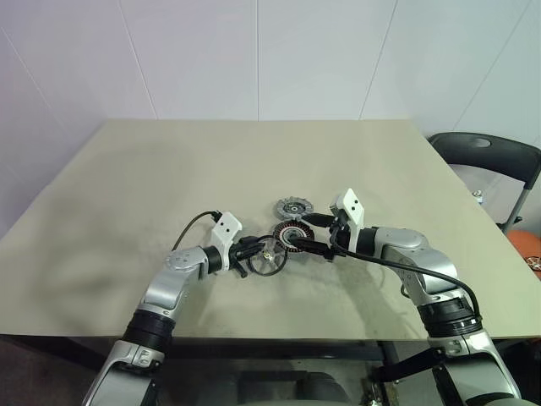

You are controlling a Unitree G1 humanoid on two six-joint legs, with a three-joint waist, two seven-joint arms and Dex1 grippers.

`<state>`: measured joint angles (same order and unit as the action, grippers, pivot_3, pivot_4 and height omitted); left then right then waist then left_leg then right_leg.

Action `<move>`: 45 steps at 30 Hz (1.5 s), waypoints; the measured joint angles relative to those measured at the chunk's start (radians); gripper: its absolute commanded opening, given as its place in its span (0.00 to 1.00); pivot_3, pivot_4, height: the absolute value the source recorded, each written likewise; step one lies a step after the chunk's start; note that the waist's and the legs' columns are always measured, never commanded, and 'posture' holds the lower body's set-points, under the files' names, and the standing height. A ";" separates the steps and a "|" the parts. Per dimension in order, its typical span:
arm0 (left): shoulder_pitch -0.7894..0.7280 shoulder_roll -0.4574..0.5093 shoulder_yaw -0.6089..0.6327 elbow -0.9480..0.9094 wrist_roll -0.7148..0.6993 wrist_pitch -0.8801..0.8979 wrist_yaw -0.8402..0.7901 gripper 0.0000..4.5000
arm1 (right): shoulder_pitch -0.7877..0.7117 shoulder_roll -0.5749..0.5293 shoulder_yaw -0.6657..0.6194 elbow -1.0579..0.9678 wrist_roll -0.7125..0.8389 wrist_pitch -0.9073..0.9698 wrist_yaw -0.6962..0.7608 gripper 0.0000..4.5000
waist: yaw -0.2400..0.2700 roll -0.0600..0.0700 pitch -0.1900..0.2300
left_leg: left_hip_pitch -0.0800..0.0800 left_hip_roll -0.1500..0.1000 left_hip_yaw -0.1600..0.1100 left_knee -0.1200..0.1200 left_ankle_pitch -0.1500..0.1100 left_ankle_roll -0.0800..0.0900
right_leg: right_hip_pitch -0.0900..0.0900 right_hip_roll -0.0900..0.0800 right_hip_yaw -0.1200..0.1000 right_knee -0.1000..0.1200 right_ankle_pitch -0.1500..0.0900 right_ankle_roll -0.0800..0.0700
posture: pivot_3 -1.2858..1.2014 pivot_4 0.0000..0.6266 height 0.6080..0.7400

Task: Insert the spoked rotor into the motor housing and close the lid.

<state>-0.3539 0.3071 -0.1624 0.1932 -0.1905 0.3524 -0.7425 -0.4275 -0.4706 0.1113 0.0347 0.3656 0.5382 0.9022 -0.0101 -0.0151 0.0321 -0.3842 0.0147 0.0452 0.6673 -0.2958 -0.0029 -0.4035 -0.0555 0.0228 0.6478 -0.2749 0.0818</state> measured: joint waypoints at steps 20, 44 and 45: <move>-0.008 -0.108 0.171 0.010 -0.066 -0.182 0.111 0.00 | -0.005 0.025 0.002 0.080 -0.037 -0.040 0.006 0.91 | 0.001 0.000 0.000 | 0.000 0.001 0.000 0.001 0.000 0.000 | 0.000 0.005 0.001 0.000 0.001 0.002 | 0.52 0.00 1.00; -0.118 -0.100 -0.058 0.179 0.534 -0.707 0.631 0.00 | -0.005 -0.060 -0.061 0.086 -0.039 -0.048 0.022 0.91 | 0.025 0.000 0.000 | 0.000 0.000 0.001 0.001 0.000 0.000 | 0.000 0.007 0.001 0.000 0.002 0.003 | 0.52 0.00 1.00; -0.124 -0.103 -0.068 0.190 0.553 -0.726 0.645 0.00 | -0.005 -0.060 -0.061 0.086 -0.039 -0.048 0.023 0.91 | 0.025 0.000 0.000 | 0.000 0.000 0.001 0.001 0.000 0.000 | 0.000 0.006 0.001 0.000 0.002 0.003 | 0.52 0.00 1.00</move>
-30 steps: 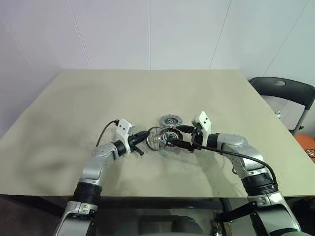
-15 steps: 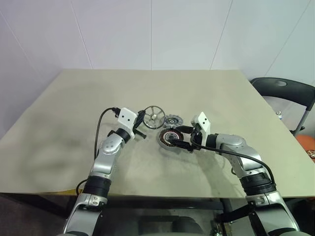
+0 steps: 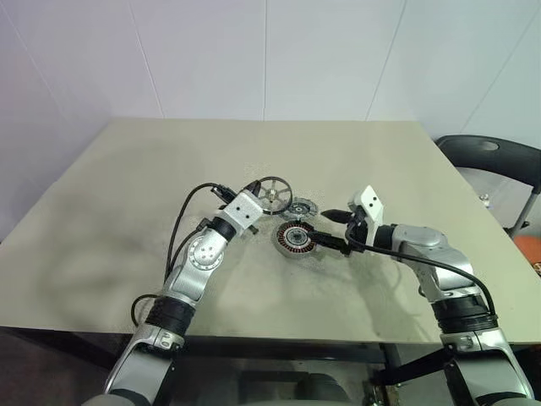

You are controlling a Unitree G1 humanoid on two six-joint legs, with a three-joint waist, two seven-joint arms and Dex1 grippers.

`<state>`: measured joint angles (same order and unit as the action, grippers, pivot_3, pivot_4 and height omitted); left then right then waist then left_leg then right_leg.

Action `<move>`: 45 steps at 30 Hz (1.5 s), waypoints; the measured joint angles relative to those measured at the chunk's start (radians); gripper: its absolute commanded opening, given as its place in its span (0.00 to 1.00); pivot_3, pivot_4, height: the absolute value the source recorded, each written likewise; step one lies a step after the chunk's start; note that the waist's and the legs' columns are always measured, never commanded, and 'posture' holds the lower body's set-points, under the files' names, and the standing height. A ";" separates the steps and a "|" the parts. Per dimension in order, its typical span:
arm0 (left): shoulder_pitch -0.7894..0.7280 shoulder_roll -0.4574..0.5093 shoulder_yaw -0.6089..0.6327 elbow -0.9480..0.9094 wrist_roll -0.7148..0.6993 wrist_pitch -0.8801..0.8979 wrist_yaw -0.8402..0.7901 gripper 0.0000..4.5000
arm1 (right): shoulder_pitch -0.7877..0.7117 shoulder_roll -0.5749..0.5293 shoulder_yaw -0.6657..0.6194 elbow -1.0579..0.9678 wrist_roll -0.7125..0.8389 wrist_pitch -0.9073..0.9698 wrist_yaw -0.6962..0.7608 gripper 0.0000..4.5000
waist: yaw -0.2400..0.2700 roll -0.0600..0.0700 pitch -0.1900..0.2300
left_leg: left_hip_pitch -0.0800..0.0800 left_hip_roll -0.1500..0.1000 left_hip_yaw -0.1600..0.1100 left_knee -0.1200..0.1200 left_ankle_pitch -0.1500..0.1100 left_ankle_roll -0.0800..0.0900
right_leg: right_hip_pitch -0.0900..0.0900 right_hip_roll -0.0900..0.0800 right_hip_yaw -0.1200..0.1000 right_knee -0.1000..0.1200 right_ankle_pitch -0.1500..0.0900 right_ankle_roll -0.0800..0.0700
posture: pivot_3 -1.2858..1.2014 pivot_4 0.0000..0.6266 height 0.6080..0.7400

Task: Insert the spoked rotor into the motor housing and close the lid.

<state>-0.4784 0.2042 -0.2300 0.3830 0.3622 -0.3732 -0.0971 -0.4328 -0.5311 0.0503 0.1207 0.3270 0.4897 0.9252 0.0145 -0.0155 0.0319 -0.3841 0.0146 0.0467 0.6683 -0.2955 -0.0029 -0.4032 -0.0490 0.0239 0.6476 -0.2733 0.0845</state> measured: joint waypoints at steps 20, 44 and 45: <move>-0.165 0.005 -0.177 0.314 0.256 -0.200 0.243 0.00 | 0.006 0.002 -0.002 -0.010 0.003 -0.001 -0.021 0.91 | -0.001 0.000 0.000 | 0.000 0.000 0.000 0.000 0.000 0.000 | 0.000 0.001 0.000 0.000 0.000 0.000 | 0.52 0.00 1.00; -0.243 0.028 -0.317 0.467 0.470 -0.233 0.513 0.00 | 0.009 -0.001 -0.023 -0.041 0.011 -0.002 -0.033 0.91 | 0.000 0.000 0.000 | 0.001 -0.001 0.001 0.001 0.000 0.000 | 0.000 0.001 0.000 0.002 0.000 0.000 | 0.52 0.00 1.00; -0.244 0.025 -0.317 0.472 0.471 -0.231 0.519 0.00 | 0.009 -0.001 -0.023 -0.041 0.011 -0.002 -0.033 0.91 | 0.000 0.000 0.000 | 0.001 -0.001 0.001 0.001 0.000 0.000 | 0.000 0.001 0.000 0.002 0.000 0.000 | 0.52 0.00 1.00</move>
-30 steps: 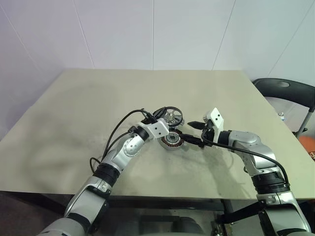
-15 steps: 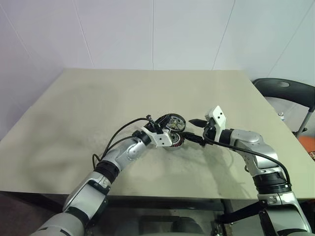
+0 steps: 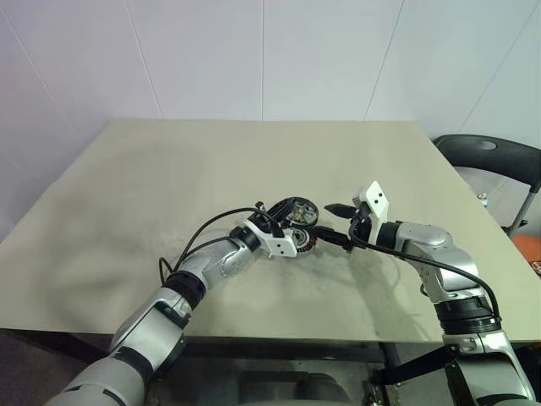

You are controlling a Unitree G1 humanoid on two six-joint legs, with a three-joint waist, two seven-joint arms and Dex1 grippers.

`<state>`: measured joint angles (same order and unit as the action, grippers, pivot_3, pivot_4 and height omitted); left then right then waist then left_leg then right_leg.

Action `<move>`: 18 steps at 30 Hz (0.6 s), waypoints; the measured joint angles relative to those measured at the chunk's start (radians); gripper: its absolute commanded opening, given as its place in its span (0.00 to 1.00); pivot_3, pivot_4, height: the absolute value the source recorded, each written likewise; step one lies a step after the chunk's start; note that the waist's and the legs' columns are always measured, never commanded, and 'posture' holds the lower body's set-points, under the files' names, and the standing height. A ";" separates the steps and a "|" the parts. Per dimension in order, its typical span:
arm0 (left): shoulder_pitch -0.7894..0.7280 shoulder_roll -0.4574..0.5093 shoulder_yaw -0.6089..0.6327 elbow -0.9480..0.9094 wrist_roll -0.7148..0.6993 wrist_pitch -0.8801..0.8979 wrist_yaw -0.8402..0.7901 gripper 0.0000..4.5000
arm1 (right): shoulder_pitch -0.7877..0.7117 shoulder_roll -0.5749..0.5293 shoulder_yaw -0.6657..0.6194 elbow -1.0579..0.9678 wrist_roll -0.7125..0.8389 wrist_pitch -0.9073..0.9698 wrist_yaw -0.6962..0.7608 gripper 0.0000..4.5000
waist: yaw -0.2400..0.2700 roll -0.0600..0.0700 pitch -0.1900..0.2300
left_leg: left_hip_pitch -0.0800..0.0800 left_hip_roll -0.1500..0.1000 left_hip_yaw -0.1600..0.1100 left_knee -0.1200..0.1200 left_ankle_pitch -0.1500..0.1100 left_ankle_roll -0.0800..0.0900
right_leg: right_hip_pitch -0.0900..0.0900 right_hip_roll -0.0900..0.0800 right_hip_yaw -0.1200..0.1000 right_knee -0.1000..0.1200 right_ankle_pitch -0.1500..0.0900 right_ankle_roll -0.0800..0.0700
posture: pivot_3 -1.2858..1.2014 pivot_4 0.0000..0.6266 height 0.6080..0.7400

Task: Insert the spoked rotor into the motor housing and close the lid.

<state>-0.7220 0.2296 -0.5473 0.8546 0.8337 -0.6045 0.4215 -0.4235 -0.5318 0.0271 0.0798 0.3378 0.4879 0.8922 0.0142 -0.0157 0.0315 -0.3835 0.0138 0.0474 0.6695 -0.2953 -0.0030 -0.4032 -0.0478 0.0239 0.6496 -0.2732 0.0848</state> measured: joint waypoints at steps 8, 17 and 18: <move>0.003 -0.001 0.002 0.002 -0.043 -0.013 -0.088 0.23 | 0.000 0.000 0.000 0.000 0.000 -0.004 0.000 0.91 | 0.000 0.000 -0.001 | 0.001 0.000 0.000 0.001 0.000 0.000 | 0.001 0.000 0.000 0.000 0.000 0.000 | 0.52 0.00 1.00; 0.068 0.034 0.018 -0.121 -0.151 -0.017 -0.296 0.59 | -0.001 0.001 0.000 0.007 -0.001 -0.014 0.000 0.91 | -0.001 0.000 -0.001 | 0.002 0.000 0.000 0.001 0.000 0.000 | 0.001 0.000 0.000 0.001 0.000 0.000 | 0.52 0.00 1.00; 0.076 0.042 0.020 -0.137 -0.160 -0.017 -0.313 0.59 | -0.001 0.001 0.000 0.008 -0.001 -0.015 0.000 0.91 | -0.001 0.000 -0.001 | 0.002 0.000 0.000 0.001 0.000 0.000 | 0.001 0.000 0.000 0.001 0.000 0.000 | 0.52 0.00 1.00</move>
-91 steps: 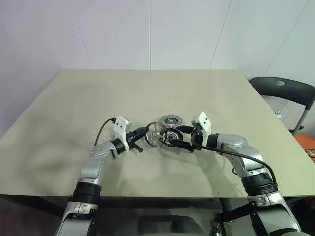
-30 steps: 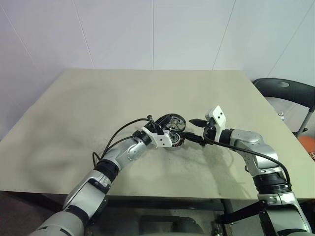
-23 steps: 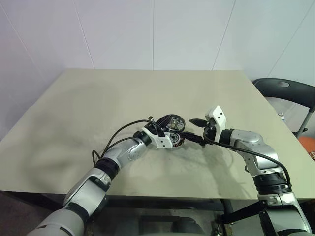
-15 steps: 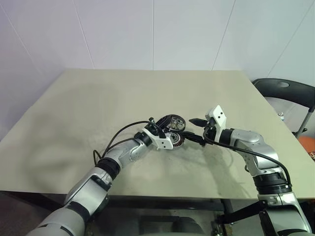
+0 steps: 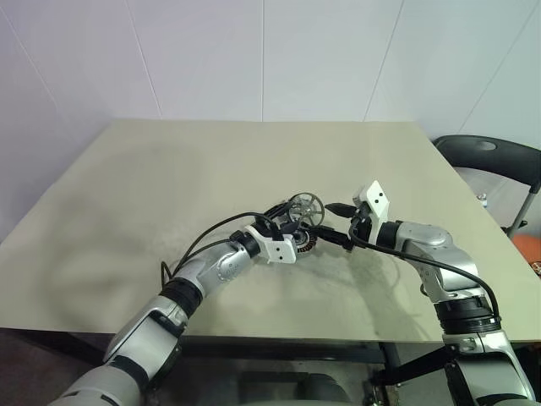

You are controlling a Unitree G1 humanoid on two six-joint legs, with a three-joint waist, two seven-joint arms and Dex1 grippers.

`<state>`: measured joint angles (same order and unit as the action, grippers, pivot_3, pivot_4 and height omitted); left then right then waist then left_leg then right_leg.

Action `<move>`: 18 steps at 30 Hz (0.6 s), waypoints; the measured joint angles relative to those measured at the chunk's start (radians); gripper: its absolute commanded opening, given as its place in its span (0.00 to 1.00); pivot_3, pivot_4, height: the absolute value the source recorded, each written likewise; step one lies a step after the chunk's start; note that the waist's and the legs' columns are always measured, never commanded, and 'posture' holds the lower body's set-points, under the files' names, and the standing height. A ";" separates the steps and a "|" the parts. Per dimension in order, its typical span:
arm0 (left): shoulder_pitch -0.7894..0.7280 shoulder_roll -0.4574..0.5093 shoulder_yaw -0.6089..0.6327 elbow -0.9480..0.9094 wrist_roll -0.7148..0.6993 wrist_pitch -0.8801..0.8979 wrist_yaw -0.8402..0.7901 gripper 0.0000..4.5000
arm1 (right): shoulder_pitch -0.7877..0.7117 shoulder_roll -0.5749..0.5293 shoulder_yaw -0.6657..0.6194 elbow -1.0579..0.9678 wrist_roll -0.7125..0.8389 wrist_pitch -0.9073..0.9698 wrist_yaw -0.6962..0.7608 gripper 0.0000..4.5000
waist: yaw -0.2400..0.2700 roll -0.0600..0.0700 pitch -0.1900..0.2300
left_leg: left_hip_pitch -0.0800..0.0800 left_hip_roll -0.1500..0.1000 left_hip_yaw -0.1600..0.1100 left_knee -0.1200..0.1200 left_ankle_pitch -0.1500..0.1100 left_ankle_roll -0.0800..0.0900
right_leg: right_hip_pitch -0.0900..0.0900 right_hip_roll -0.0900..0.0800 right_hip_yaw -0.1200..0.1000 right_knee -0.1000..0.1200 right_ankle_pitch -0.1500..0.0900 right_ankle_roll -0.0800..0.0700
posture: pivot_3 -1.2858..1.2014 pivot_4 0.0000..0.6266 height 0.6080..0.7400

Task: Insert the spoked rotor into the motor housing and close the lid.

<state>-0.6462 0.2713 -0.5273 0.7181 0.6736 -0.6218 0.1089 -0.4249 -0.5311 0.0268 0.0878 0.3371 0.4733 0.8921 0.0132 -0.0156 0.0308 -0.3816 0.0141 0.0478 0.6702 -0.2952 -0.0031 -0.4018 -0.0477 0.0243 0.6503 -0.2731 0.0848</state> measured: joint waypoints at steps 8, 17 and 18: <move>0.036 0.015 0.010 -0.034 -0.030 0.008 -0.055 0.59 | -0.005 0.001 0.000 0.022 -0.001 -0.001 0.000 0.91 | 0.001 0.000 0.000 | 0.004 0.000 0.000 0.000 0.000 0.000 | 0.004 0.000 0.000 0.000 0.000 0.000 | 0.52 0.00 1.00; 0.066 0.015 0.060 -0.061 -0.089 0.066 -0.113 0.59 | -0.008 0.021 0.002 0.025 -0.012 -0.007 -0.027 0.91 | -0.003 0.000 0.000 | 0.008 0.001 0.000 0.000 0.000 0.000 | 0.007 0.001 0.000 0.000 0.000 0.000 | 0.52 0.00 1.00; 0.072 0.014 0.079 -0.062 -0.110 0.084 -0.123 0.59 | -0.010 0.034 0.006 0.026 -0.023 -0.015 -0.044 0.91 | -0.004 0.000 0.000 | 0.008 0.002 0.000 0.000 0.000 0.000 | 0.007 0.001 0.000 0.000 0.000 0.000 | 0.52 0.00 1.00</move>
<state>-0.5739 0.2854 -0.4484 0.6565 0.5633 -0.5374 -0.0145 -0.4344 -0.4974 0.0326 0.1133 0.3140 0.4587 0.8479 0.0091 -0.0155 0.0308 -0.3738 0.0157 0.0479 0.6701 -0.2953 -0.0030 -0.3947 -0.0468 0.0248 0.6504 -0.2732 0.0848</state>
